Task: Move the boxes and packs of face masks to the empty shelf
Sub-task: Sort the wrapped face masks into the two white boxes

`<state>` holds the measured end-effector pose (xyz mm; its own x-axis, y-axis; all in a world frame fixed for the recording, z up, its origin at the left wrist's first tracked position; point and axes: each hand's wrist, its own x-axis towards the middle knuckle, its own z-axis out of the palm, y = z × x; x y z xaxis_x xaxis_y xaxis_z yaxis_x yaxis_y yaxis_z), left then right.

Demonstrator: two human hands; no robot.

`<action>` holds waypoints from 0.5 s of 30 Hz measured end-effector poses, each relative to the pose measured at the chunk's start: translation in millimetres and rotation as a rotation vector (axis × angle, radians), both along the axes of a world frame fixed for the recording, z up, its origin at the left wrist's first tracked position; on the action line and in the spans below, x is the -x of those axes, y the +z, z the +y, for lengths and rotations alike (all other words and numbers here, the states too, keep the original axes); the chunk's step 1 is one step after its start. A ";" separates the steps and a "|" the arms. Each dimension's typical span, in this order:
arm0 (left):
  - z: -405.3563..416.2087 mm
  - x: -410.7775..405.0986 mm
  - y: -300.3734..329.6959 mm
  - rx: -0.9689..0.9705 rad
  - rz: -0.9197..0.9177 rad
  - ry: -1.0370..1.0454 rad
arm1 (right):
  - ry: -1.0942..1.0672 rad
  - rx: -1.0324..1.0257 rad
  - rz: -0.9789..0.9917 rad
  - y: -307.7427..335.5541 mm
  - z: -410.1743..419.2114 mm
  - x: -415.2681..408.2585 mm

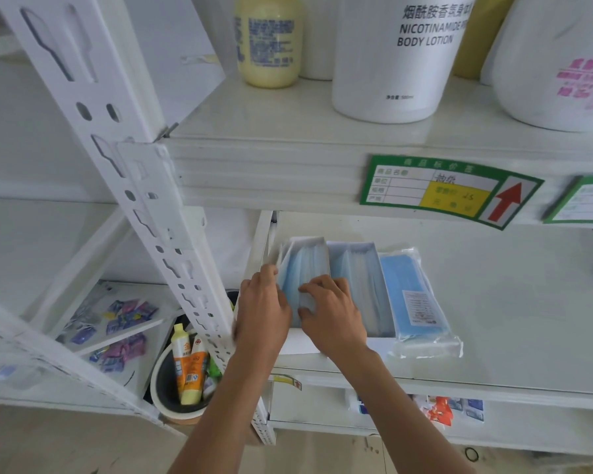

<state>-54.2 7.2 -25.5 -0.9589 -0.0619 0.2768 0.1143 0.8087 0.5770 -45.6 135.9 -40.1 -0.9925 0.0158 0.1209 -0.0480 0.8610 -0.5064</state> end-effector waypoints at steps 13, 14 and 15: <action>3.2 9.0 9.7 0.463 -0.086 -0.057 | -0.011 0.138 0.225 20.6 28.7 -24.1; 2.4 8.7 9.7 0.439 -0.067 -0.058 | -0.063 0.083 0.246 23.0 37.7 -27.5; 1.4 8.1 9.8 0.390 -0.043 -0.059 | -0.110 0.017 0.228 25.3 47.0 -30.5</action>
<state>-62.3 8.6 -15.7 -0.9690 0.0952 0.2280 0.1492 0.9609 0.2331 -15.2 182.9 -14.8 -0.9317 0.1262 0.3405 -0.0693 0.8587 -0.5078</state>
